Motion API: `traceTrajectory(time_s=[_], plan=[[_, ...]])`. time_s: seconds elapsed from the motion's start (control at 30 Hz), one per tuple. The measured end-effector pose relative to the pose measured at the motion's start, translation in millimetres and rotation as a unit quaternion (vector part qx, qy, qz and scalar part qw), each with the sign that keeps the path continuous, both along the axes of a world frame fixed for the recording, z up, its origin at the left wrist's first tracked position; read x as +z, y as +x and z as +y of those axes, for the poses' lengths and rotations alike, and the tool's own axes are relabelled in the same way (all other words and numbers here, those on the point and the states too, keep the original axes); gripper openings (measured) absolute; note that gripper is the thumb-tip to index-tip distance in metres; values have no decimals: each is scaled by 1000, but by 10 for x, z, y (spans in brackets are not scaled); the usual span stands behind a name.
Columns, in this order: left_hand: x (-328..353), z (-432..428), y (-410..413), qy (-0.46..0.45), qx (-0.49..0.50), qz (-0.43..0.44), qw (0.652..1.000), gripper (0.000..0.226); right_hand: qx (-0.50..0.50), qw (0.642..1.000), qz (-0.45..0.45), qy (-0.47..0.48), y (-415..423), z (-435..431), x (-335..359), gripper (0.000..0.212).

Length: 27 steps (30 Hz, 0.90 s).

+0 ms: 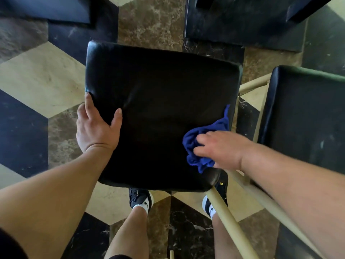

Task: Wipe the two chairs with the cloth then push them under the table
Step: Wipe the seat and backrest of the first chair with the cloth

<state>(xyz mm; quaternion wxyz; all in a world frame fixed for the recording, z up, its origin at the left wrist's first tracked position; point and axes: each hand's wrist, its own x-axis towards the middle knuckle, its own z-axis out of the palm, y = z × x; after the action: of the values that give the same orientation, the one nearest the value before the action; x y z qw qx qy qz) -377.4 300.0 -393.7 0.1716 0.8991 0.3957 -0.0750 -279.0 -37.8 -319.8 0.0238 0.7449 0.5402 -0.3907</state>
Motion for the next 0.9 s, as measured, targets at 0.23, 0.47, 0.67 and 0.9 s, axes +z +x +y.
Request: traceTrajectory(time_s=[0.23,0.47,0.67,0.9], plan=[[-14,6,-14,2,-6,-5,1000,96,-339,933,-109,45,497,170,-147,33],[-38,10,-17,12,-8,-6,1000,97,-505,840,-142,135,653,1317,-355,36],[-60,6,-10,8,-4,-14,1000,100,-463,860,-94,194,599,2355,-398,32],[21,8,-3,-28,-5,-7,1000,103,-359,904,-48,228,438,3275,-463,32]])
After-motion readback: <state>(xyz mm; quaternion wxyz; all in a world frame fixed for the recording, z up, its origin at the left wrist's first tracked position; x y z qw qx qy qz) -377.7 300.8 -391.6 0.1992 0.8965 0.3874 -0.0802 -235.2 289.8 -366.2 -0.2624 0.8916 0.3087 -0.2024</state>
